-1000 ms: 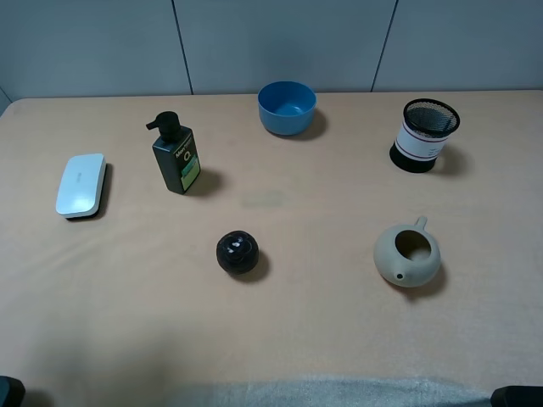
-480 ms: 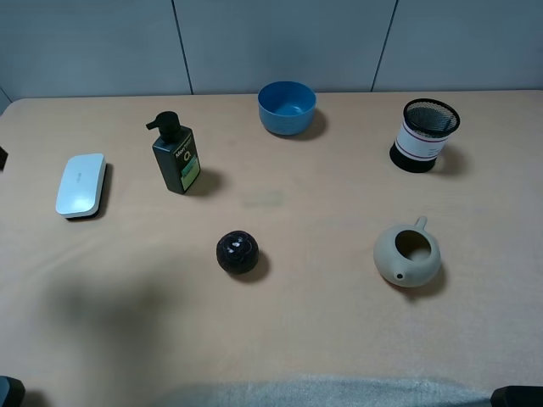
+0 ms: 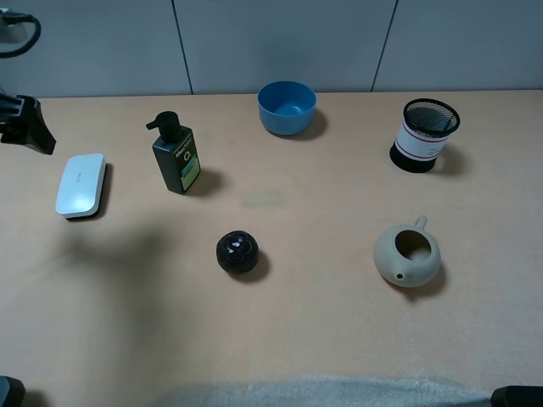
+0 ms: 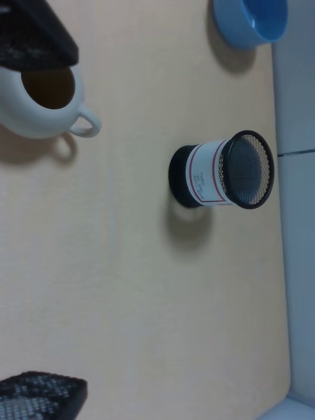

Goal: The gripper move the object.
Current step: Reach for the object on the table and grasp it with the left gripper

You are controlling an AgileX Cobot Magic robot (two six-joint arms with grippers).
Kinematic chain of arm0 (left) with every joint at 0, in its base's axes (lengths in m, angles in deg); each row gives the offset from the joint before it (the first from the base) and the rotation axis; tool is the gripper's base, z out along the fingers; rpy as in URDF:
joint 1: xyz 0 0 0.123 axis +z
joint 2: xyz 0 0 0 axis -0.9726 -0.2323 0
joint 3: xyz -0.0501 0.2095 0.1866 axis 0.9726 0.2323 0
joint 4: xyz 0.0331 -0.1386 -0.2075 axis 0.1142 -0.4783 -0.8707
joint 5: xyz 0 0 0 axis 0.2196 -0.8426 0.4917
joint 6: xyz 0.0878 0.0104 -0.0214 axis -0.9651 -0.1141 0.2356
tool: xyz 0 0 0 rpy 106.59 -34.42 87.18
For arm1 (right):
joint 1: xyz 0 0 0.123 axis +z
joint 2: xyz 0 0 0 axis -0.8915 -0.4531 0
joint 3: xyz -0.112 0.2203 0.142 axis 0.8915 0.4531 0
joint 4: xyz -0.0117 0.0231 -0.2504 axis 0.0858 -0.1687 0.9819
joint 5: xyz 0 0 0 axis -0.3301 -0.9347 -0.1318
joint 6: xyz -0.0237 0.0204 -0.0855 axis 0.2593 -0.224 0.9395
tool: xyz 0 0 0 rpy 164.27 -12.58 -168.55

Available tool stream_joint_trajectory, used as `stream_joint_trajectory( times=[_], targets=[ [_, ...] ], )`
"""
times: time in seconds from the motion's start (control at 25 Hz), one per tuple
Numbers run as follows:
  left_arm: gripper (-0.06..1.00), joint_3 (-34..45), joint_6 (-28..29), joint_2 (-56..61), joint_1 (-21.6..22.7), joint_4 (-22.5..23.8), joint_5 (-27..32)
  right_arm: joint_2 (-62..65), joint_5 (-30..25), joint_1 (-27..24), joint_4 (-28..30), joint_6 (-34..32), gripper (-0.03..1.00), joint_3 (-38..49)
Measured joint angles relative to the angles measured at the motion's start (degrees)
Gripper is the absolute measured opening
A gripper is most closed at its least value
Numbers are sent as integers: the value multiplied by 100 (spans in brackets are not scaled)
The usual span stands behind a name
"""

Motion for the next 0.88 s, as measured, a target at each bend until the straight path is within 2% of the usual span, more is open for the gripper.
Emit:
stream_joint_trajectory(
  times=[0.32, 0.88],
  targets=[
    [99, -6, 207, -995, 0, 4, -767, 0, 0, 0, 0, 0, 69, 0],
    [99, -6, 901, -2214, 0, -2, -1706, 0, 0, 0, 0, 0, 69, 0]
  ],
)
